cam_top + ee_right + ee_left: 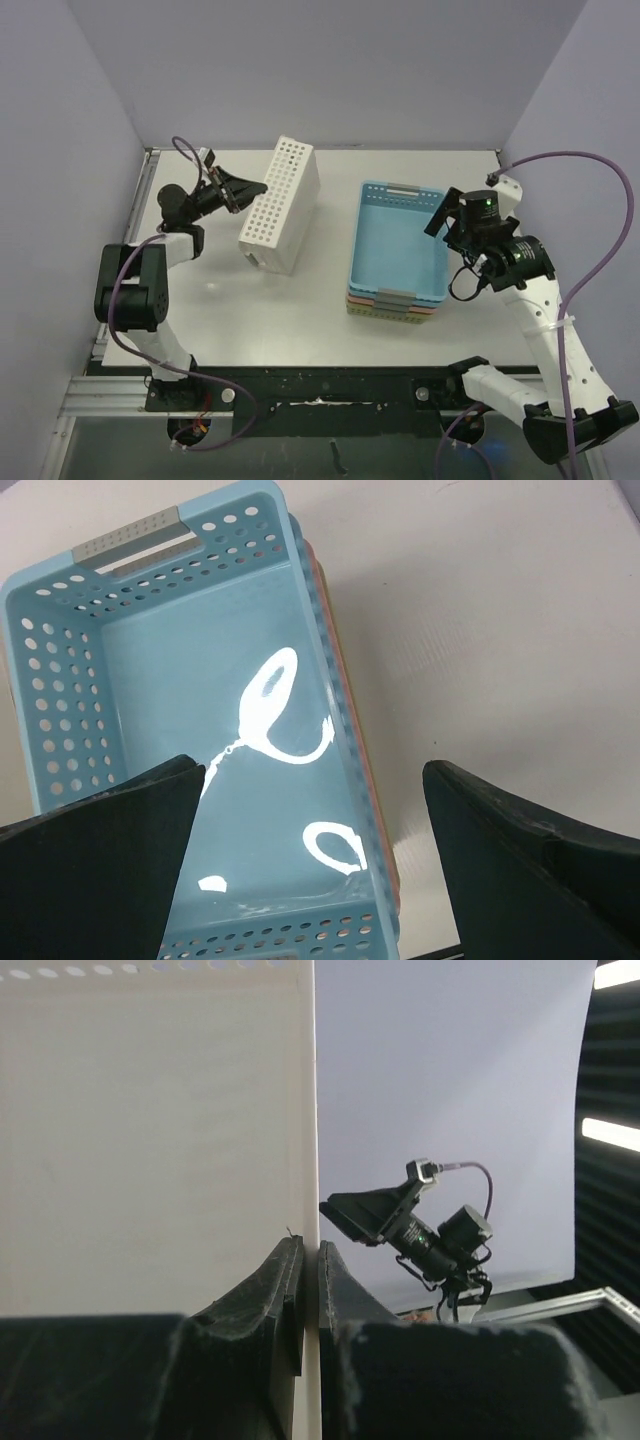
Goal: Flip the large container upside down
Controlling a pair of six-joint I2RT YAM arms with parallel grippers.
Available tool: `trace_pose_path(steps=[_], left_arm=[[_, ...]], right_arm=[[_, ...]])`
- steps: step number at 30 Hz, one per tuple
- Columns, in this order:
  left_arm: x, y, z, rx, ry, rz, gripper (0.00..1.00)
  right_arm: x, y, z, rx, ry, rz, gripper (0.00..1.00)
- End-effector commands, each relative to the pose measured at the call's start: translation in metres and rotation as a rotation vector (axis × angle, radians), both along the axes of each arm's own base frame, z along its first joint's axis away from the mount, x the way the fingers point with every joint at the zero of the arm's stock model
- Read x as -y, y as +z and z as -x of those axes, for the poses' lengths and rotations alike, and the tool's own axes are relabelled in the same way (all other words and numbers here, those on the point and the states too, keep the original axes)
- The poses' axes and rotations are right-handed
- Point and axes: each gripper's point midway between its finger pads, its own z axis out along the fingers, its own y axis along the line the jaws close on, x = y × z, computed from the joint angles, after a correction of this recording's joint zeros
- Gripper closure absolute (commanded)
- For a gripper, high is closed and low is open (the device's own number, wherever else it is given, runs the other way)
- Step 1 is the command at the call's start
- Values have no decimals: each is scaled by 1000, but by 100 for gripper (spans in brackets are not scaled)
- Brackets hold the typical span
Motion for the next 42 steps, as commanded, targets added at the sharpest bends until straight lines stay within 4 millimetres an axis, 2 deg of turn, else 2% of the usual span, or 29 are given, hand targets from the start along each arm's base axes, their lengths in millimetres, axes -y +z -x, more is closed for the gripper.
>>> trace_pose_path(steps=[1, 7, 13, 17, 19, 20, 21, 23, 24, 29, 31, 34, 35, 38, 42], left_arm=[[-22, 4, 6, 55, -7, 98, 100], [-41, -29, 1, -11, 23, 98, 100], [-66, -68, -3, -85, 78, 58, 100], [-89, -106, -5, -164, 111, 17, 99], [-105, -117, -5, -187, 150, 22, 83], [-111, -121, -4, -196, 164, 24, 72], [-119, -123, -3, -200, 179, 24, 57], [-134, -122, -3, -191, 212, 24, 37], [-141, -120, -3, -186, 226, 24, 30], [-165, -104, -10, -162, 292, -2, 27], [-171, -106, -16, -188, 318, -58, 26], [-185, -132, -27, -311, 383, -315, 26], [-195, -143, -30, -300, 421, -475, 26], [-212, -139, -33, -335, 453, -677, 25], [-237, -142, -25, -389, 537, -881, 24]], right_arm=[[9, -2, 5, -2, -23, 43, 2], [23, -10, 21, -60, -73, 91, 2], [25, -15, 26, -63, -77, 96, 2], [21, -18, 26, -70, -60, 86, 2], [21, -18, 26, -68, -58, 82, 2], [21, -18, 26, -68, -57, 80, 2], [20, -17, 26, -65, -51, 78, 2], [19, -16, 27, -61, -44, 77, 2], [19, -15, 27, -58, -40, 77, 2], [19, -11, 27, -49, -34, 84, 2], [19, -10, 27, -49, -29, 89, 2], [12, -7, 23, -39, 33, 91, 2], [11, -6, 22, -40, 46, 94, 3], [7, -4, 20, -35, 71, 98, 2], [2, -3, 14, -36, 91, 103, 2]])
